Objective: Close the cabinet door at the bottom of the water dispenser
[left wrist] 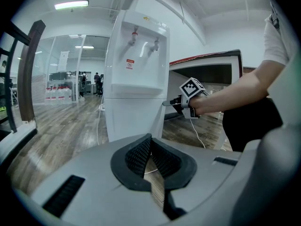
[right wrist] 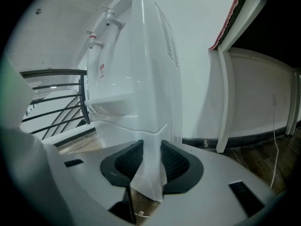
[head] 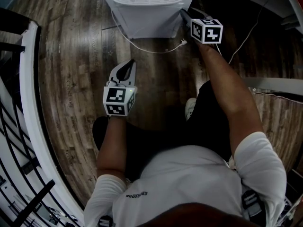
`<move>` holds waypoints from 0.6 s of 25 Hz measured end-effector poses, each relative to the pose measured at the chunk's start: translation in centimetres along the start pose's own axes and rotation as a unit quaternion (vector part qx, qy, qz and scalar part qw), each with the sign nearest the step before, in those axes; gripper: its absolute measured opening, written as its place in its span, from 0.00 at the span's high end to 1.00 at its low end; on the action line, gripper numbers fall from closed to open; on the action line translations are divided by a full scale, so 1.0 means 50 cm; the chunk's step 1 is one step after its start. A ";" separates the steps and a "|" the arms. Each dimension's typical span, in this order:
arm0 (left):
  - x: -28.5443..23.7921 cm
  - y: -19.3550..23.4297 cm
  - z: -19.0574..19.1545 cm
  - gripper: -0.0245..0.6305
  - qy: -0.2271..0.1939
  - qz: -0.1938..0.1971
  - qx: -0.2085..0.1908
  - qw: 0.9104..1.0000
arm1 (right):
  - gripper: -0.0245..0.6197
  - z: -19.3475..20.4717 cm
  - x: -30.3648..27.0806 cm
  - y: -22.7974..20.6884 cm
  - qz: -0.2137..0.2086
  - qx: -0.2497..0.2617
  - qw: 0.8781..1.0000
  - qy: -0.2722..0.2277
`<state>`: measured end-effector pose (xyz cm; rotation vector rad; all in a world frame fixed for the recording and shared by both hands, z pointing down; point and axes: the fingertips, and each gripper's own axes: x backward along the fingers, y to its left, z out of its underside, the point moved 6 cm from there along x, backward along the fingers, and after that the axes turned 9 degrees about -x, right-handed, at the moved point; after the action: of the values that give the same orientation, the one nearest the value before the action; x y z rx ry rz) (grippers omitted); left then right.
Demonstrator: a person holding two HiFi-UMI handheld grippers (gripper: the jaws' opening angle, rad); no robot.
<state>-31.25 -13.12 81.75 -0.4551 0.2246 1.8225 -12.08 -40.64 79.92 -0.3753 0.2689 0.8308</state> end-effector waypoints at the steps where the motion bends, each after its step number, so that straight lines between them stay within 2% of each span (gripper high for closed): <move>1: 0.001 0.001 0.000 0.97 0.000 -0.001 0.002 1.000 | 0.75 0.000 0.001 0.000 0.001 -0.001 1.000 0.001; 10: 0.007 -0.012 0.014 0.97 0.016 -0.007 0.044 0.999 | 0.79 -0.004 0.022 0.011 0.006 -0.028 1.000 -0.002; 15: 0.023 -0.024 -0.003 0.97 0.013 -0.018 0.039 0.999 | 0.85 -0.003 0.030 0.047 -0.009 -0.001 1.000 0.005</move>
<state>-30.35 -11.82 81.26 -0.4268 0.3030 1.7669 -12.90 -38.27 78.71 -0.3842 0.2743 0.8108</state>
